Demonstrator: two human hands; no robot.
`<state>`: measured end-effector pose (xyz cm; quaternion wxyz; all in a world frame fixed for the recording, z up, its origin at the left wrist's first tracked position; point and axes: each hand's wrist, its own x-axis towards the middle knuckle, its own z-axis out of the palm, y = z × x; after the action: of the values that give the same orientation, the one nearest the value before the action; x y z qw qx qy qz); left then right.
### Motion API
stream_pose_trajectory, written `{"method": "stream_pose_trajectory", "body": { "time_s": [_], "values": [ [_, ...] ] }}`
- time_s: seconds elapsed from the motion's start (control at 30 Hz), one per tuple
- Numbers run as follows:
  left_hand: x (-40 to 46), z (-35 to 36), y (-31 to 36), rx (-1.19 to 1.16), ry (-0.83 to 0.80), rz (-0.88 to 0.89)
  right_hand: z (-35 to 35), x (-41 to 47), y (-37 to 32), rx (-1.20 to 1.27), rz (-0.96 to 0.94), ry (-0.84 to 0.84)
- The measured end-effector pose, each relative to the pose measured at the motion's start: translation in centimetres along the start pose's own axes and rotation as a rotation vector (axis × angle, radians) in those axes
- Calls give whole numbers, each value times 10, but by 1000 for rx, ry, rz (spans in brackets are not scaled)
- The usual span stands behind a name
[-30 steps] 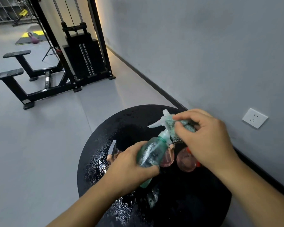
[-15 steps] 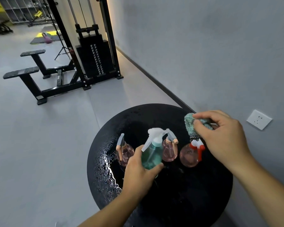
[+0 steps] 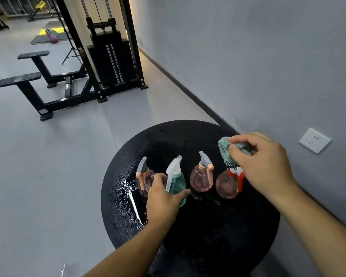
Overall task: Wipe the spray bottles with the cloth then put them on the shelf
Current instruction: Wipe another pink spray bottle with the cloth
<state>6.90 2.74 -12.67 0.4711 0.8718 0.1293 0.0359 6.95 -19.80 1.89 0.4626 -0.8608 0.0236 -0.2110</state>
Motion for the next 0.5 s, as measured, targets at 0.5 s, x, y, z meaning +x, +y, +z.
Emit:
{"method": "stream_pose_trajectory", "body": {
  "time_s": [0.5],
  "values": [
    [23, 22, -10, 114, 60, -28, -1, 1, 5, 5, 1, -2]
  ]
}}
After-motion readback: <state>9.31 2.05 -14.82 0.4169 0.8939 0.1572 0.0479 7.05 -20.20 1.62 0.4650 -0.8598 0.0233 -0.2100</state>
